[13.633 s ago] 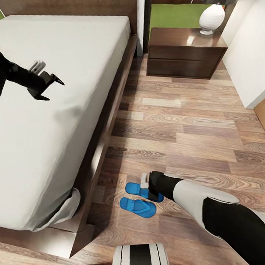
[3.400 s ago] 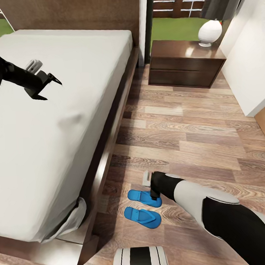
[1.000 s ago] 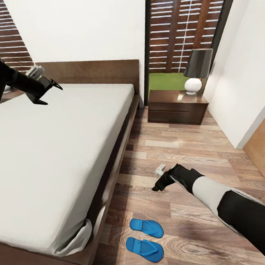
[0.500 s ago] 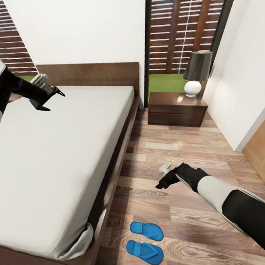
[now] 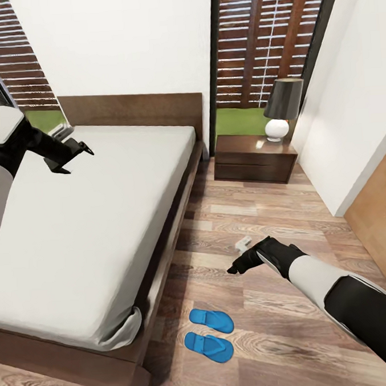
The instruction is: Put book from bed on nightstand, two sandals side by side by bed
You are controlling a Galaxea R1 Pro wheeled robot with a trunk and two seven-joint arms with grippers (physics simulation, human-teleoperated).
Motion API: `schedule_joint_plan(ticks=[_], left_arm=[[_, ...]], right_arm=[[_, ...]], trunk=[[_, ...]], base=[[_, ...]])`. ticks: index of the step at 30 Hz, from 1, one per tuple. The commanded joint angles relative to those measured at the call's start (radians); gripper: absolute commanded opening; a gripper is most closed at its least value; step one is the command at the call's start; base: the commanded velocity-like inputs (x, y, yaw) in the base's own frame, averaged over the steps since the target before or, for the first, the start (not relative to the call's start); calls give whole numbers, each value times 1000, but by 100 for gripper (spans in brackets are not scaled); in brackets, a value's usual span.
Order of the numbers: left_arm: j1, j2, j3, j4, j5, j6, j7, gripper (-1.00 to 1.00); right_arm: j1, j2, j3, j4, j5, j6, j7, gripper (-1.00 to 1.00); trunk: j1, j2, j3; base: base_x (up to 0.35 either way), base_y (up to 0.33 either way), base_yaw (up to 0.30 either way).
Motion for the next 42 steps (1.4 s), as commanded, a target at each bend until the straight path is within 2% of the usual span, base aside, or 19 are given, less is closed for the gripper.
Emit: schedule_joint_plan(ticks=[1, 7, 15, 24, 33, 38, 42], left_arm=[[1, 1, -6, -1, 10, 0, 8, 100], [54, 4, -4, -2, 7, -7, -27, 100], [107, 6, -4, -3, 5, -60, -92, 100], [140, 7, -5, -3, 4, -87, -111, 100], [174, 6, -5, -3, 4, -96, -117, 100], [203, 6, -5, -3, 4, -107, -125, 100], [232, 5, -6, -3, 3, -168, -157, 100]], right_arm=[[0, -1, 6, -2, -10, 8, 0, 100], [-1, -1, 5, -2, -11, 11, 1, 100], [0, -1, 5, -2, -12, 10, 1, 100], [0, -2, 5, -2, -12, 7, 0, 100], [0, -7, 5, -2, -12, 7, -2, 100], [0, -8, 5, -2, -12, 6, -52, 100], [0, -8, 5, -2, -13, 4, -133, 100]], trunk=[[-5, 7, 2], [-28, 49, 21], [-58, 105, 46], [-93, 168, 74], [-127, 231, 103], [-147, 266, 118], [-162, 294, 131]], base=[[-329, 0, 0], [-332, 0, 0], [-314, -13, 0], [-171, -58, 45], [-37, -16, 234], [-6, -2, 290], [-2, -1, 297]])
